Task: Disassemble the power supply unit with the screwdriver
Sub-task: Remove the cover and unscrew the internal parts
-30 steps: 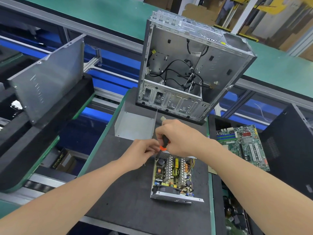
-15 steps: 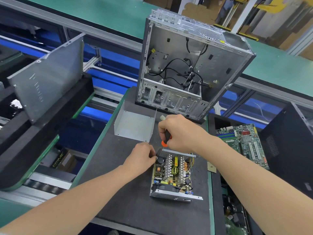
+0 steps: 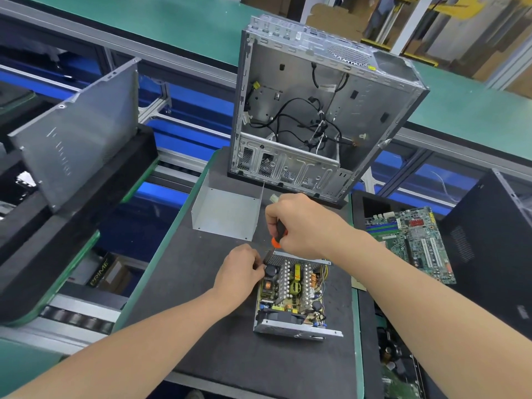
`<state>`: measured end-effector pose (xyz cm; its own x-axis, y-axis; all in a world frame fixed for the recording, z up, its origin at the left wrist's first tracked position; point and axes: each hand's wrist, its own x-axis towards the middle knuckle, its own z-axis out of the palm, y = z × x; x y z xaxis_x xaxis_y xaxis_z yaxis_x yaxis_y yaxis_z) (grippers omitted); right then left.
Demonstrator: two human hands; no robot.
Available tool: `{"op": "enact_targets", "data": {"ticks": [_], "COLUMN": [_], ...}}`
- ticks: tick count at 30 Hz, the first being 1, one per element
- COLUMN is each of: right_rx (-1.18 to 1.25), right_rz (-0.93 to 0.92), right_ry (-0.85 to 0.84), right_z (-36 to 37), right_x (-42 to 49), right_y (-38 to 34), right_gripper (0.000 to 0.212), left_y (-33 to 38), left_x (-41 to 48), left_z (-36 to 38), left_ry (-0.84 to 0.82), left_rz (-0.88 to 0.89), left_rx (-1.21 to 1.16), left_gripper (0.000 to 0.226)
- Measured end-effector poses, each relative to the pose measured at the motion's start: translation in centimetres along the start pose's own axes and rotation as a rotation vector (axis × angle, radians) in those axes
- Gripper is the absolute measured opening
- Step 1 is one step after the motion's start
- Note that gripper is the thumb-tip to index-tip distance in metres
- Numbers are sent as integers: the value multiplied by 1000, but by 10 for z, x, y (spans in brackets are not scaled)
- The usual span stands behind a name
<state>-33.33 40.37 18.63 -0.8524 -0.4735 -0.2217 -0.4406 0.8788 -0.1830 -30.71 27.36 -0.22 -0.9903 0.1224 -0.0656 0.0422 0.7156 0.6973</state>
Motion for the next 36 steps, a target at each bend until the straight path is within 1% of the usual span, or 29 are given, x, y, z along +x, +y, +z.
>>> {"op": "enact_targets", "data": {"ticks": [5, 11, 14, 19, 22, 28, 33, 36], "right_rx": [19, 38, 62, 71, 74, 76, 62, 32], "right_rz": [13, 33, 40, 62, 68, 73, 66, 16], "right_ry": [8, -1, 21, 11, 7, 5, -3, -10], "right_z": [9, 14, 15, 11, 8, 10, 14, 13], "right_x": [-1, 2, 4, 9, 12, 11, 12, 13], "right_y": [-1, 1, 4, 5, 6, 10, 10, 10], "right_gripper": [22, 20, 19, 18, 18, 18, 17, 16], "left_y": [-7, -11, -16, -20, -20, -18, -17, -14], "left_x": [1, -3, -2, 2, 5, 9, 10, 10], "left_z": [-2, -7, -12, -20, -25, -25, -22, -25], "left_ry": [-11, -32, -44, -76, -80, -126, -118, -115], "left_rz": [64, 87, 83, 99, 98, 120, 154, 173], "left_rx": [-19, -76, -95, -122, -170, -196, -203, -262], "left_gripper": [8, 16, 24, 50, 59, 62, 57, 57]}}
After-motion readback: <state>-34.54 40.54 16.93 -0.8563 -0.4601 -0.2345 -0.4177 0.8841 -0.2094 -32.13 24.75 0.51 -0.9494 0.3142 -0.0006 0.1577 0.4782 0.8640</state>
